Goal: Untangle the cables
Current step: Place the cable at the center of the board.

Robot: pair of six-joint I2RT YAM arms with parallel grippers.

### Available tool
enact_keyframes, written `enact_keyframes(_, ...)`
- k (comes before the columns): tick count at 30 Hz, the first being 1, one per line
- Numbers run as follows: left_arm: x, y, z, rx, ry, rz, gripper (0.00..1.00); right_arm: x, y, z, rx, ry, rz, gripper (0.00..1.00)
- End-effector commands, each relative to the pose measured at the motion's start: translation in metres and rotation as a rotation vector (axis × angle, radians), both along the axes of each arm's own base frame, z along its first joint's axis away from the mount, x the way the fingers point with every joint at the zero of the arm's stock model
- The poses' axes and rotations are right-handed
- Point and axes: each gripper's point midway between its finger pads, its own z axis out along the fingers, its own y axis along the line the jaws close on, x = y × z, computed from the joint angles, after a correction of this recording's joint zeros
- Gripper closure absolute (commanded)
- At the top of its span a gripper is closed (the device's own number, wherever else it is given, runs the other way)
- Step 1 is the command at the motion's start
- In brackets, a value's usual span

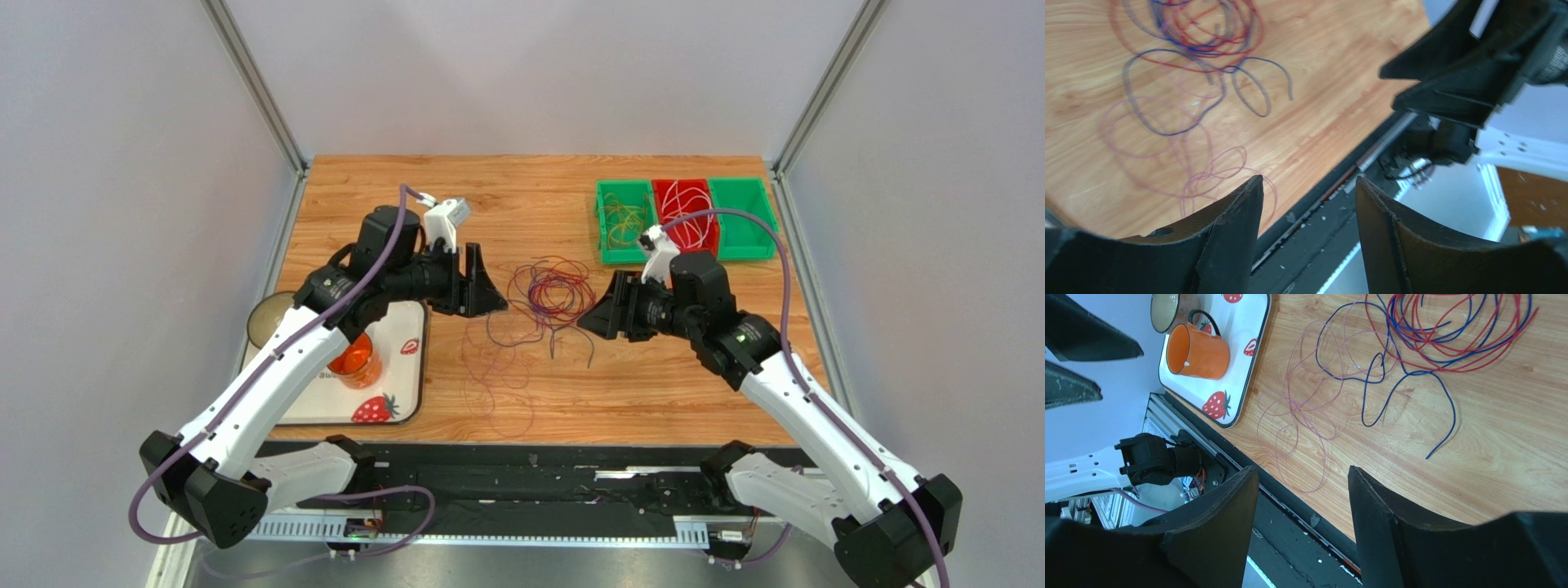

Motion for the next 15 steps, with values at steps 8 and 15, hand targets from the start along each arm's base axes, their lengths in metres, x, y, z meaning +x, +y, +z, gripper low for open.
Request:
enact_keyframes(8,0.011,0.087,-0.030,0.365,-0.034,0.317,0.32,-0.017,0.046,-0.034,-0.158,0.054,0.099,0.36)
enact_keyframes(15,-0.006,0.140,-0.042,0.462,-0.075,0.472,0.33,-0.022,0.097,-0.064,-0.340,0.094,0.098,0.36)
